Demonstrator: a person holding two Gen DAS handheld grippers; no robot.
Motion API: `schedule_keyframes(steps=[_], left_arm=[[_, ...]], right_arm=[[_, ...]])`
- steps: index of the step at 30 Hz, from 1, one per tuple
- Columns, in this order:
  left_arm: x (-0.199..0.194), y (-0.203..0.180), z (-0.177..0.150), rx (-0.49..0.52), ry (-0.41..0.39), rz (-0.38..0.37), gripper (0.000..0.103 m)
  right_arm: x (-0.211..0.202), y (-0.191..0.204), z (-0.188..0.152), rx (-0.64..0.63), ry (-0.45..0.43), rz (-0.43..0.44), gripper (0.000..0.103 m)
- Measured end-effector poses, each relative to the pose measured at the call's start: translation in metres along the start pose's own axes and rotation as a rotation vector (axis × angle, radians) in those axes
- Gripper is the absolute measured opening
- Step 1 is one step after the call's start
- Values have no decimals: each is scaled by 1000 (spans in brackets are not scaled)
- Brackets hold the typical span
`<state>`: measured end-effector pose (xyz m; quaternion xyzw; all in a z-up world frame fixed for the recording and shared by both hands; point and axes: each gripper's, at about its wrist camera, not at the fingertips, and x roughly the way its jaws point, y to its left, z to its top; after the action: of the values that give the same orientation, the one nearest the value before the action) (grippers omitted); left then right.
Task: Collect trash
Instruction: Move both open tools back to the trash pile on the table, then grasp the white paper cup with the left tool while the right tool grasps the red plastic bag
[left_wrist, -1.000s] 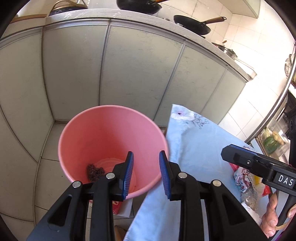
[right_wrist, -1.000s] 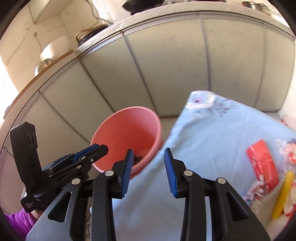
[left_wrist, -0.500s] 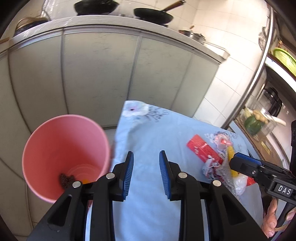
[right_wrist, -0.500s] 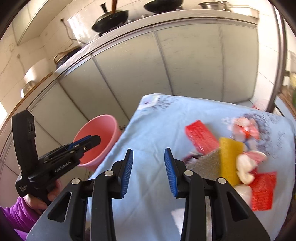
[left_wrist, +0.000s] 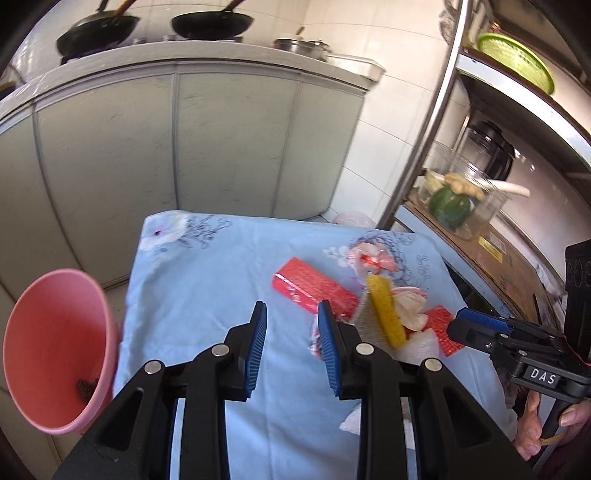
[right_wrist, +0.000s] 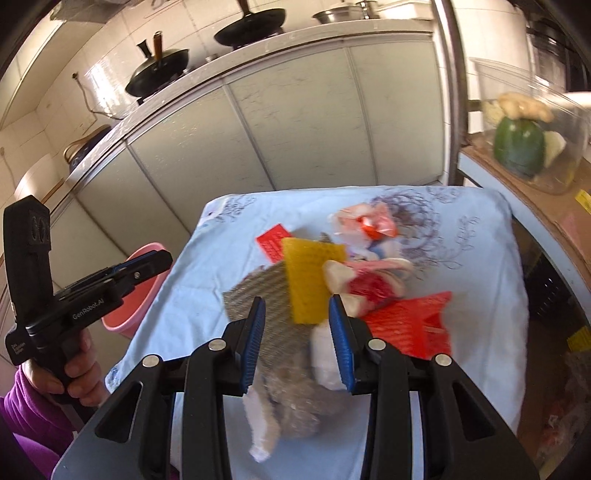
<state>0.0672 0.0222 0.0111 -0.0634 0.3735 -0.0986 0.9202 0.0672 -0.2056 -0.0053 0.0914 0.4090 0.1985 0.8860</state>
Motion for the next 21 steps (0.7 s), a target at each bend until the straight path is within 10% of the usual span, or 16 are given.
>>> schedule_keyframes(steps=[21], left_arm=[[67, -117, 15, 339, 119, -173, 28]], right_arm=[[-18, -73, -39, 154, 23, -43, 37]])
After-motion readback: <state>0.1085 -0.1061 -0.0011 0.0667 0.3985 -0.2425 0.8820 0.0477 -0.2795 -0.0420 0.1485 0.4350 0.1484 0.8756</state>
